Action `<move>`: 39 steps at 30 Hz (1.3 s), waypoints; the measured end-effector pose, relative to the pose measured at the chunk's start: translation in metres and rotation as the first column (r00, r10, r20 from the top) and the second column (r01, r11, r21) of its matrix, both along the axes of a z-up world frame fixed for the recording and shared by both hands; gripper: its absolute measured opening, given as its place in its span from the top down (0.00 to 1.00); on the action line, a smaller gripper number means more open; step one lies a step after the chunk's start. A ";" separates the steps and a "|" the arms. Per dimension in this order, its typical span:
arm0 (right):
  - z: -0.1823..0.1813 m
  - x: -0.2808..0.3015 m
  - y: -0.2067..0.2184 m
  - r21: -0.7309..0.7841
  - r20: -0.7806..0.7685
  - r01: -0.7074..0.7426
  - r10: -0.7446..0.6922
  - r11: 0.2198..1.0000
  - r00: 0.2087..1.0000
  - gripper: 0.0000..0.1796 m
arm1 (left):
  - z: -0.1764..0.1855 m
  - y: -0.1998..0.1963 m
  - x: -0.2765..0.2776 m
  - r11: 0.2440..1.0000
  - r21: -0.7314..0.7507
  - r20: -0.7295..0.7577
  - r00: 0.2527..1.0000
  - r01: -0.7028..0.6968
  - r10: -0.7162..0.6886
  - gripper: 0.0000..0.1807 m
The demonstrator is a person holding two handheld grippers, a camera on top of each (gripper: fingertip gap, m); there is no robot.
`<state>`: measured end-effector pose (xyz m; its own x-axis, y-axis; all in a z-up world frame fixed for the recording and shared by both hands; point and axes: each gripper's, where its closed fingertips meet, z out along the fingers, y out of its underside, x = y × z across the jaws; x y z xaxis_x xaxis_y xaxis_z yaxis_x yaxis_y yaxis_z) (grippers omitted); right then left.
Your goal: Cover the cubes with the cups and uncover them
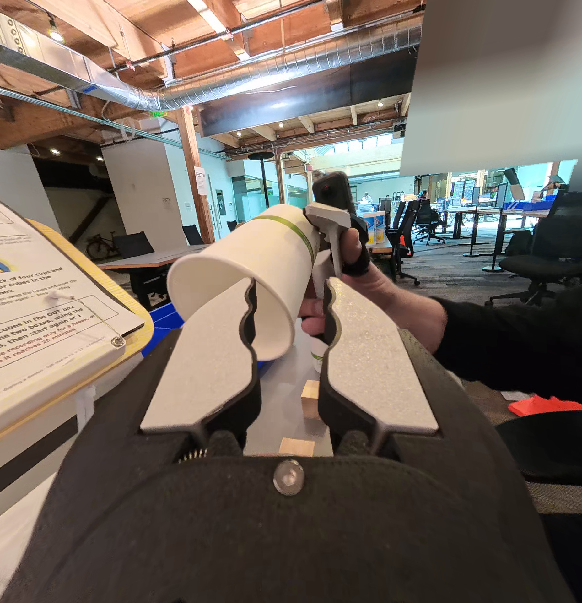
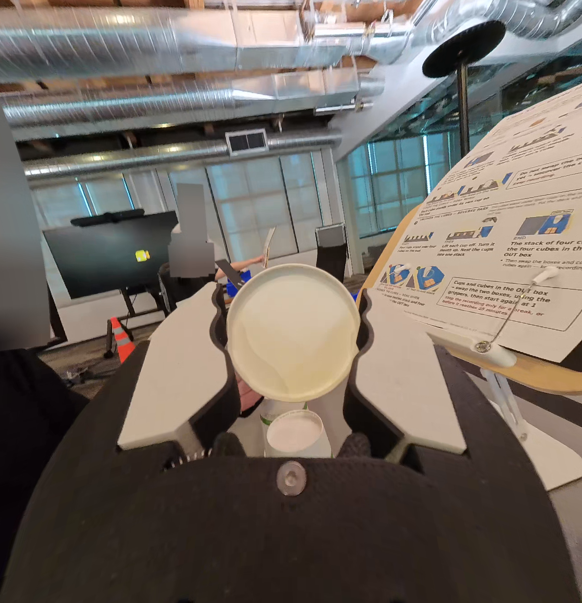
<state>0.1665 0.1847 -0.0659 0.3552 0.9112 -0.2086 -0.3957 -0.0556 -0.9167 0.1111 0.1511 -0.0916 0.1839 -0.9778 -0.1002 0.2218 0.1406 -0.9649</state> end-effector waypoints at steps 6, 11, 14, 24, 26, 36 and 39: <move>0.000 0.000 -0.004 0.026 -0.068 0.019 -0.017 0.999 0.998 0.56 | 0.003 0.004 0.004 0.993 -0.103 0.099 0.994 0.063 -0.053 0.88; -0.009 -0.010 -0.009 0.034 -0.032 -0.002 0.003 0.999 0.999 0.56 | 0.012 0.004 -0.002 0.970 -0.162 0.181 0.972 0.181 -0.151 0.96; -0.019 -0.015 -0.010 0.015 0.040 -0.017 0.017 1.000 0.999 0.54 | 0.014 0.005 -0.005 0.956 -0.183 0.171 0.965 0.227 -0.197 0.99; -0.002 -0.003 -0.046 0.147 0.586 -0.187 0.066 0.971 0.808 0.56 | 0.010 -0.017 -0.031 0.945 -0.070 -0.241 0.914 0.320 -0.327 0.99; 0.006 -0.010 -0.060 0.165 0.717 -0.293 0.089 0.942 0.691 0.62 | -0.001 -0.029 -0.031 0.926 -0.048 -0.394 0.845 0.375 -0.362 0.99; -0.035 -0.058 -0.092 -0.152 0.977 -0.649 0.212 0.745 0.014 0.73 | -0.031 -0.061 -0.023 0.824 -0.009 -0.723 0.566 0.566 -0.397 0.99; -0.060 -0.058 -0.102 -0.300 0.952 -0.658 0.260 0.690 -0.162 0.83 | -0.034 -0.069 -0.024 0.793 -0.026 -0.742 0.520 0.608 -0.423 0.99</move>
